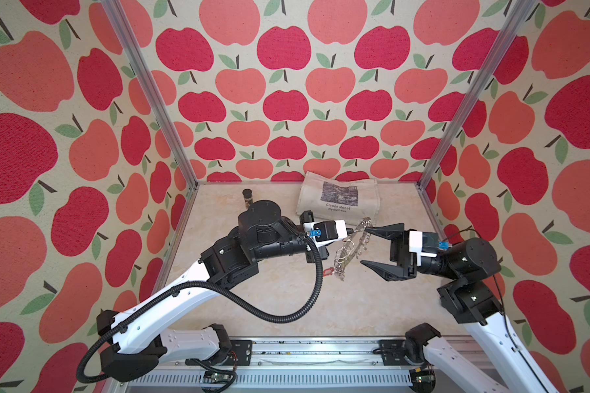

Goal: Put the keys on the keyring
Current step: 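Open the right gripper and draw it back from the ring plate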

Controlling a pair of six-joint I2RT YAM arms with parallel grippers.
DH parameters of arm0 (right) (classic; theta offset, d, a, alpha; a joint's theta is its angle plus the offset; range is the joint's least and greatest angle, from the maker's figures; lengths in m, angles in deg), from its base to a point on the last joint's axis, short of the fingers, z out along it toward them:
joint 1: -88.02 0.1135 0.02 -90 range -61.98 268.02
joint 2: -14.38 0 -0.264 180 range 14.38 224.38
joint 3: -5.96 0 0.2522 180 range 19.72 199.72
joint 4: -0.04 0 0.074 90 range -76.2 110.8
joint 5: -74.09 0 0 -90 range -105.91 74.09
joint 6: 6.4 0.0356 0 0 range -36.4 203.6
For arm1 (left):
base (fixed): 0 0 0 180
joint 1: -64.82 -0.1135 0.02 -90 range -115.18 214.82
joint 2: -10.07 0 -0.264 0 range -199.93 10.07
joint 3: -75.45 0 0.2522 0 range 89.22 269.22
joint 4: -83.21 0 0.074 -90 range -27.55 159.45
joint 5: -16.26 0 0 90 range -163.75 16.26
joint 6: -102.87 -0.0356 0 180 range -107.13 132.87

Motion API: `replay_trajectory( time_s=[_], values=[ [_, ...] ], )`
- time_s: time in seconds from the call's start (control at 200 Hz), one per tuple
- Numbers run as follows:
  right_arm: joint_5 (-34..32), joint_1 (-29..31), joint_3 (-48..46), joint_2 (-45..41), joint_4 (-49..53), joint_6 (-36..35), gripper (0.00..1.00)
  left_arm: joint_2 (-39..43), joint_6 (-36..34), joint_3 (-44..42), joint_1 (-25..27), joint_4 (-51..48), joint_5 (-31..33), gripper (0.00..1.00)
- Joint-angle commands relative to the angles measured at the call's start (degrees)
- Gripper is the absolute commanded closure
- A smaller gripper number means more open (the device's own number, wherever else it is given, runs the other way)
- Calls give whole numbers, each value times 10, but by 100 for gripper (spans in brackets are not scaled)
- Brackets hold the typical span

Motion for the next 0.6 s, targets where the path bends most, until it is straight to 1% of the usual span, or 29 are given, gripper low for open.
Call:
replay_trajectory(
  time_s=[0.0,0.03,0.265,0.405,0.465,0.495,0.54,0.595],
  values=[
    [-56,2,6,-5,93,-39,4,15,-25,5,4,-10,16,100],
    [-62,1,3,-4,92,-35,1,15,-27,7,4,-14,18,100],
    [-78,-12,-15,10,83,-5,1,15,-21,11,6,-36,29,100],
    [-85,-25,-27,9,77,25,1,24,-15,2,7,-41,42,100],
    [-102,-29,-27,13,82,46,1,28,-9,-1,7,-47,51,100],
    [-124,-30,-26,18,89,61,1,30,-6,-5,8,-50,57,100],
    [-161,-30,-17,32,112,85,1,37,-3,-14,8,-49,65,100],
    [-187,-31,3,55,156,98,1,44,4,-24,8,-49,75,100]
  ],
)
